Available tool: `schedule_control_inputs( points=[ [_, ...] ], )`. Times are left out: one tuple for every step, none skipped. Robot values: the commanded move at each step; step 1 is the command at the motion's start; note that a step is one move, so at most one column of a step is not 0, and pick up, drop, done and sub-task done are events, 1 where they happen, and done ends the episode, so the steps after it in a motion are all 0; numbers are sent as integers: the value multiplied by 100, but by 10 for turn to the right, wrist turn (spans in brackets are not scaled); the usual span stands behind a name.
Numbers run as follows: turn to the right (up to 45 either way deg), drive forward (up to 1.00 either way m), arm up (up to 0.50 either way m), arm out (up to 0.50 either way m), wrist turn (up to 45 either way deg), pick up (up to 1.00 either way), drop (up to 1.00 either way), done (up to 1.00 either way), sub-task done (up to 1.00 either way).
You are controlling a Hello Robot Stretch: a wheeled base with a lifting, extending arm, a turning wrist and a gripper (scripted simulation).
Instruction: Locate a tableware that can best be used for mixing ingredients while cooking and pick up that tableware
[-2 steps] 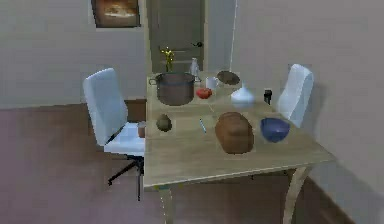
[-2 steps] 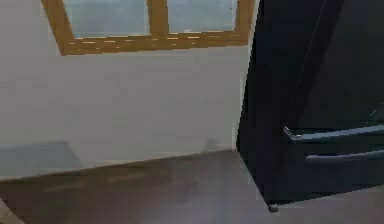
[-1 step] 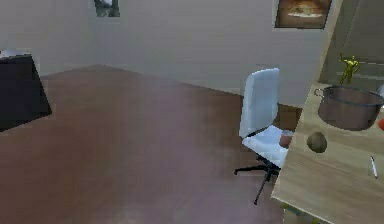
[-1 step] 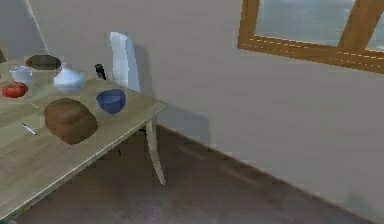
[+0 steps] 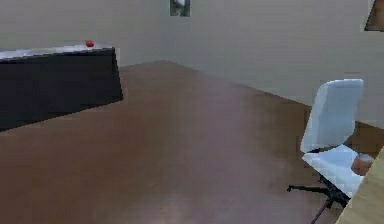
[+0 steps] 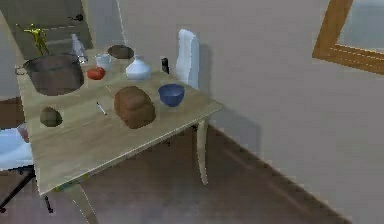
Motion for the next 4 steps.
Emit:
schedule_control_inputs(
  points=[
    [450,0,0,0,0,0,0,0,0],
    [450,0,0,0,0,0,0,0,0],
    [270,0,0,0,0,0,0,0,0],
    [0,100,0,0,0,0,0,0,0]
  ],
)
